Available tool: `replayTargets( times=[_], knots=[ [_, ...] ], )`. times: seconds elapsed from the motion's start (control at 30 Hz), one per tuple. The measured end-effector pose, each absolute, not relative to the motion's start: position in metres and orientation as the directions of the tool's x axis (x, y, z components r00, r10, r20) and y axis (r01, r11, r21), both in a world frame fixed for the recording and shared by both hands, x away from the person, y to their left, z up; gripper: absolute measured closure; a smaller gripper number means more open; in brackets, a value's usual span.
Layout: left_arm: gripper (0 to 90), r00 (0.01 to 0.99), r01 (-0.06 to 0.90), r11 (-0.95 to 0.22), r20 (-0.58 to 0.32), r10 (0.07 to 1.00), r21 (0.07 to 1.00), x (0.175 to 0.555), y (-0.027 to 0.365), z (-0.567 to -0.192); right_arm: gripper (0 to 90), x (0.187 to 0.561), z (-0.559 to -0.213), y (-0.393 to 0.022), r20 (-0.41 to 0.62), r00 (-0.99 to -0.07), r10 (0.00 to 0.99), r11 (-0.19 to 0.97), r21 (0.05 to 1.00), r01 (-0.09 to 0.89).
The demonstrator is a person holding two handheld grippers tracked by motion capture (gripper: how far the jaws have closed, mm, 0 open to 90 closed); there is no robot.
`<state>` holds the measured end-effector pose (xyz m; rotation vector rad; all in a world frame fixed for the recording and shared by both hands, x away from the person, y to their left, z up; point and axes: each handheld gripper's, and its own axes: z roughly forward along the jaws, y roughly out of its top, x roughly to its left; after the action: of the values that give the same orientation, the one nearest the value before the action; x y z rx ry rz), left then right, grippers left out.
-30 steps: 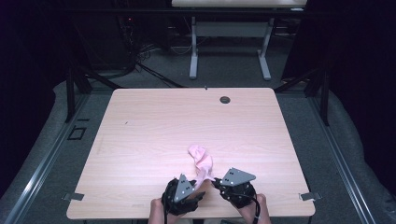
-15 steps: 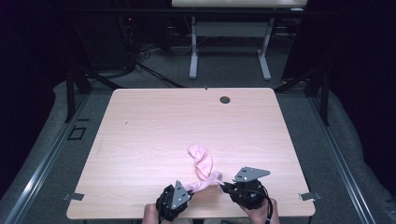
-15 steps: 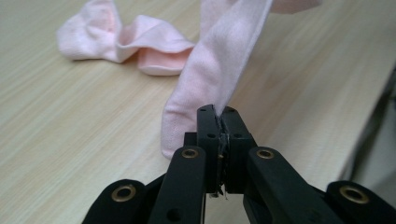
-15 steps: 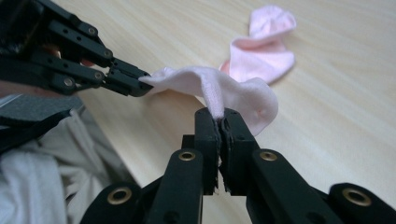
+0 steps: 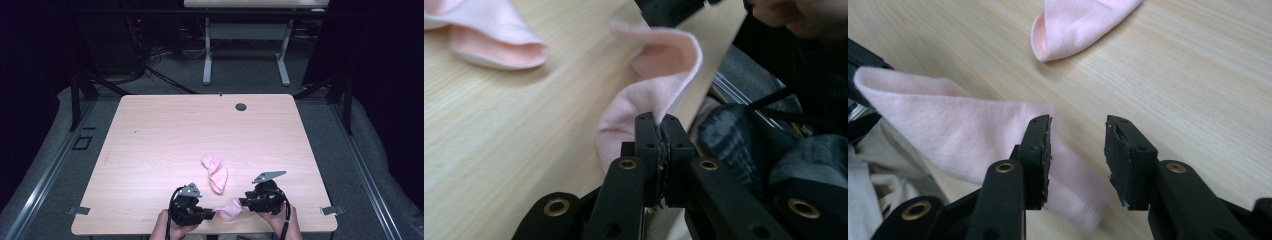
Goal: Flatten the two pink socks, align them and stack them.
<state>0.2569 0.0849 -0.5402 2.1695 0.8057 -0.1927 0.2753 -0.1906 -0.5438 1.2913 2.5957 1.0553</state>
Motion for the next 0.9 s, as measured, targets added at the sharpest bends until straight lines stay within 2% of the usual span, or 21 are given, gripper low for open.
replayTargets(
  times=[0.2, 0.4, 0.5, 0.57, 0.63, 0.67, 0.83, 0.9],
  knots=[
    [83.2, 0.746, 0.653, -0.458, -0.407, 0.527, 0.603, 0.274, 0.096, -0.547, 61.7, 0.273, -0.551, -0.189, 0.211, -0.656, 0.724, 0.428, 0.609, 0.668],
    [85.0, 0.733, 0.664, -0.446, -0.408, 0.544, 0.600, 0.276, 0.097, -0.550, 55.7, 0.263, -0.548, -0.204, 0.278, -0.662, 0.696, 0.387, 0.632, 0.672],
    [84.0, 0.737, 0.659, -0.453, -0.394, 0.550, 0.600, 0.275, 0.096, -0.551, 55.2, 0.260, -0.553, -0.202, 0.288, -0.670, 0.684, 0.406, 0.613, 0.678],
    [81.8, 0.734, 0.661, -0.450, -0.390, 0.556, 0.601, 0.275, 0.095, -0.551, 60.4, 0.259, -0.559, -0.195, 0.244, -0.676, 0.695, 0.444, 0.595, 0.671],
    [74.1, 0.734, 0.655, -0.455, -0.363, 0.574, 0.603, 0.275, 0.096, -0.550, 68.8, 0.258, -0.563, -0.189, 0.203, -0.685, 0.700, 0.471, 0.590, 0.656],
    [67.0, 0.732, 0.650, -0.456, -0.339, 0.591, 0.608, 0.273, 0.097, -0.549, 71.9, 0.258, -0.563, -0.187, 0.184, -0.691, 0.699, 0.482, 0.592, 0.646],
    [49.8, 0.741, 0.598, -0.485, -0.210, 0.638, 0.638, 0.256, 0.103, -0.551, 84.2, 0.258, -0.564, -0.180, 0.159, -0.696, 0.700, 0.499, 0.589, 0.636],
    [46.2, 0.744, 0.573, -0.502, -0.154, 0.650, 0.648, 0.246, 0.103, -0.554, 86.6, 0.258, -0.565, -0.180, 0.170, -0.691, 0.703, 0.484, 0.598, 0.639]
  ],
)
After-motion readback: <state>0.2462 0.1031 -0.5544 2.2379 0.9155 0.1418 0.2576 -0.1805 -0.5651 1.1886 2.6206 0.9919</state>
